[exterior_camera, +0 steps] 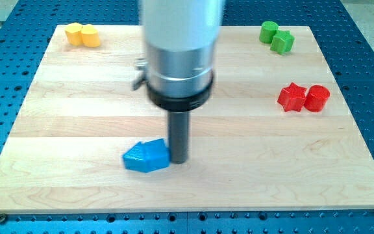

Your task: Place the blue blocks on the left bottom of the board

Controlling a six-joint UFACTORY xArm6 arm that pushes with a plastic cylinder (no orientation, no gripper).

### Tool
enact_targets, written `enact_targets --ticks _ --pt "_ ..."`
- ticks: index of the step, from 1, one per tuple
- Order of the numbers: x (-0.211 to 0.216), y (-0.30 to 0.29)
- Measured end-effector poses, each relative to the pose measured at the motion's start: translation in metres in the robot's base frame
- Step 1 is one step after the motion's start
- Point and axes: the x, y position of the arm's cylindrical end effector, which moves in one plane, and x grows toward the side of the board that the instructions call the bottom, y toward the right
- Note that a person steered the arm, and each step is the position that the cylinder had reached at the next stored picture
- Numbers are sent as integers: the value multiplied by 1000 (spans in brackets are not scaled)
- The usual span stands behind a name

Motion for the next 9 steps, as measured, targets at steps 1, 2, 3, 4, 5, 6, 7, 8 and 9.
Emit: enact_targets --ticks 1,2,3,4,5,6,7,8,9 --pt "4 -46" --pt "-6 -69" --pt "-14 -84" --pt "-14 -78" --pt "6 -72" --pt "17 -104" --pt "30 -143" --pt "47 -141" --pt "47 -146"
